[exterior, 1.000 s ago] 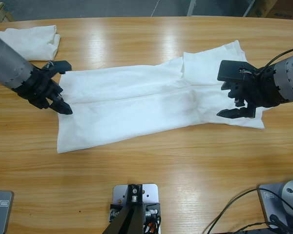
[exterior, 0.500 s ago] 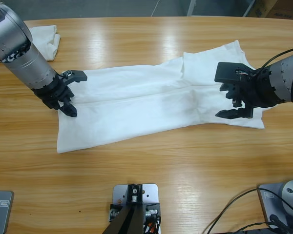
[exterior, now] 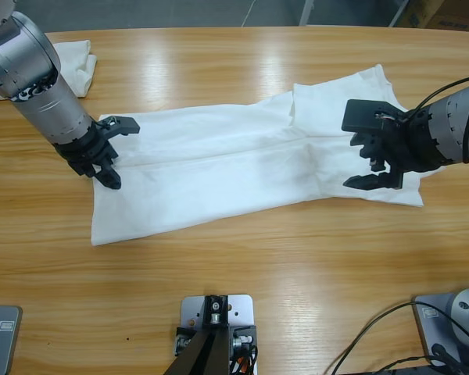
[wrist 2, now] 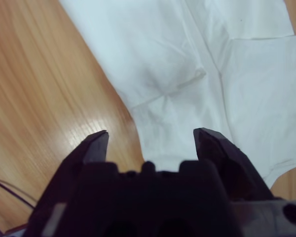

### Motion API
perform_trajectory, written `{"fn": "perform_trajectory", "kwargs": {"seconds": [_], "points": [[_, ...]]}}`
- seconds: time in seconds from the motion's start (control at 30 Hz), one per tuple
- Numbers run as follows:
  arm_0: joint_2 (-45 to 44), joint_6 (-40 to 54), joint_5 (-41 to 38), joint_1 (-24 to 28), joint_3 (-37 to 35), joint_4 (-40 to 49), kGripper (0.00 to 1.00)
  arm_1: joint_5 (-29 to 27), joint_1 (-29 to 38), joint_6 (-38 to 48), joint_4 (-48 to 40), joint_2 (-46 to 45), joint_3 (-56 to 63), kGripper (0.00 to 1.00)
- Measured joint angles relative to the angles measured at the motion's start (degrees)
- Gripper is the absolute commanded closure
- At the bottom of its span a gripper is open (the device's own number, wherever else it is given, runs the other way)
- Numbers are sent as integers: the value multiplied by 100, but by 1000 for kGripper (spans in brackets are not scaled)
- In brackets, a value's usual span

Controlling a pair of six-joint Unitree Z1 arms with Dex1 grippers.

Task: Fold clothes

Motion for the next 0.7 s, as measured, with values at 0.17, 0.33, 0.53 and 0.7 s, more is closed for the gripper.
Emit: {"fn": "perform_trajectory", "kwargs": {"seconds": [0.17,0.33,0.53,0.7], "points": [[23,0,-87,-35,0,137,890,0,0,0,-7,19,0,294],[23,-1,-101,-85,0,205,1000,0,0,0,-14,57,0,297],[19,-96,68,-90,-16,207,1000,0,0,0,-18,73,0,299],[-41,-304,509,-96,-249,182,1000,0,0,21,-18,74,0,299]]}}
